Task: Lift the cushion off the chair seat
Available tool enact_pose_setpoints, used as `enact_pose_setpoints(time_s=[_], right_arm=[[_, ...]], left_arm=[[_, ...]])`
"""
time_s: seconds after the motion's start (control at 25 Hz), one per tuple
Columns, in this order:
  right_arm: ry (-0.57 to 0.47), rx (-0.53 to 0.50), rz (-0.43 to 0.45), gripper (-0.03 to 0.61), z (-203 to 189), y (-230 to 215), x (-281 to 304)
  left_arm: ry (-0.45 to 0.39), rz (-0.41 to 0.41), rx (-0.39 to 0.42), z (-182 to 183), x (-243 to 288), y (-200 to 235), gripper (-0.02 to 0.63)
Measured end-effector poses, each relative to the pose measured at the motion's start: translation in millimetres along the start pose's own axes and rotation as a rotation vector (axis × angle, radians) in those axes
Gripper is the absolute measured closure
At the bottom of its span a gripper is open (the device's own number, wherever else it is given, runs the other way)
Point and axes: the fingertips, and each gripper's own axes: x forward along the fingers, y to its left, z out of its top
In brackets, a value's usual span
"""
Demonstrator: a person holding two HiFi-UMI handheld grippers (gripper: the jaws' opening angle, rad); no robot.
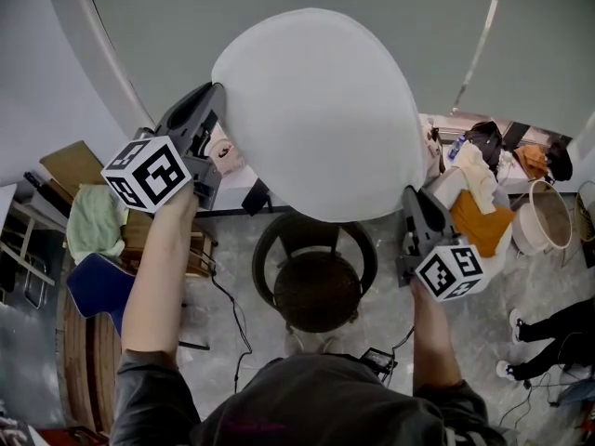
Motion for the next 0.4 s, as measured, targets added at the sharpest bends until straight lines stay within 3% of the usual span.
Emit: enact_pose_setpoints(time_s=[0.4], right_arm=[[0.007,0.007,-0.005,0.545,-4.3,-1.5,3.8]], left_arm=[[0.003,-0.006,-0.001,-1.9,2.7,1.9,0.588]])
